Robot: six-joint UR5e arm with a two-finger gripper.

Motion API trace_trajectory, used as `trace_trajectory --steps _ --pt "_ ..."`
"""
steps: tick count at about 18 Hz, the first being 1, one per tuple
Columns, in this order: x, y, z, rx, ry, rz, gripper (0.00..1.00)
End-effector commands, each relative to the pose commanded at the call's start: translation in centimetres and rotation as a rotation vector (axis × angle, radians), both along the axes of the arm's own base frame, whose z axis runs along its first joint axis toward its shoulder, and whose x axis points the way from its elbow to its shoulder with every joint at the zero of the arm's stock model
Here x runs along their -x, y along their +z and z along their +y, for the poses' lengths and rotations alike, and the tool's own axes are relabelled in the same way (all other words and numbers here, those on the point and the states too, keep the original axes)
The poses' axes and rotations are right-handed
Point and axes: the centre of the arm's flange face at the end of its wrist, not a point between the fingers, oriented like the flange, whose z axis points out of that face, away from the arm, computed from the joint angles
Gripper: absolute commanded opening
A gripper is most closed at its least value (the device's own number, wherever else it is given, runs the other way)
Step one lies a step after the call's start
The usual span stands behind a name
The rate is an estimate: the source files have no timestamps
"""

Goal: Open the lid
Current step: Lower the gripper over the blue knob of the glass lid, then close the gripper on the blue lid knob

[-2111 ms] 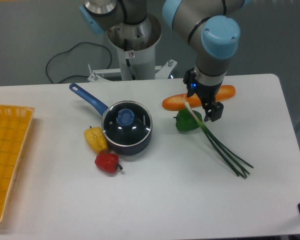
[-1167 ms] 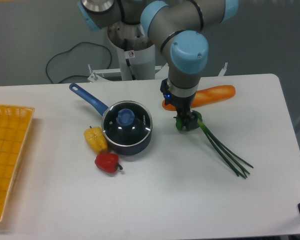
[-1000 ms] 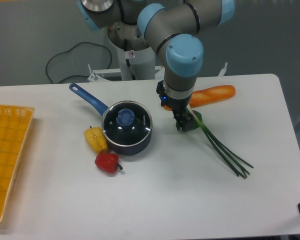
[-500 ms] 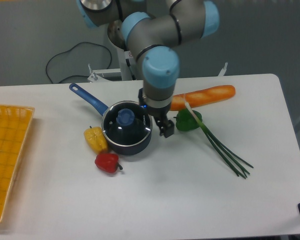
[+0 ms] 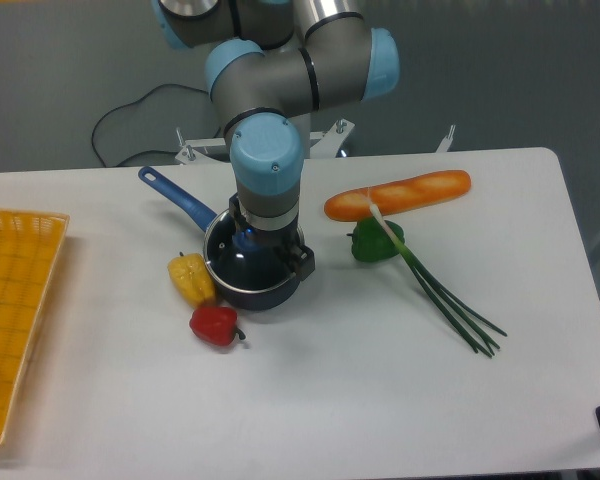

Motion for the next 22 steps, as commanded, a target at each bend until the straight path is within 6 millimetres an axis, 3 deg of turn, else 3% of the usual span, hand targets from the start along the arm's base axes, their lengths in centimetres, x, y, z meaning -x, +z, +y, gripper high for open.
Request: trace_trajectory --steps 3,6,9,14,22 --pt "-0.4 -0.7 -0.1 0.022 0.096 -0.003 1.0" --pt "-0.1 -0.2 0.4 -0.012 0.321 0.044 1.0" --pt "-2.3 -1.5 0.8 0.02 0.286 0.057 1.0" --pt "-4.2 -3.9 0.0 0.062 0.255 0.084 1.0" --pt "-4.9 -3.5 -1.3 0.056 0.213 0.074 1.0"
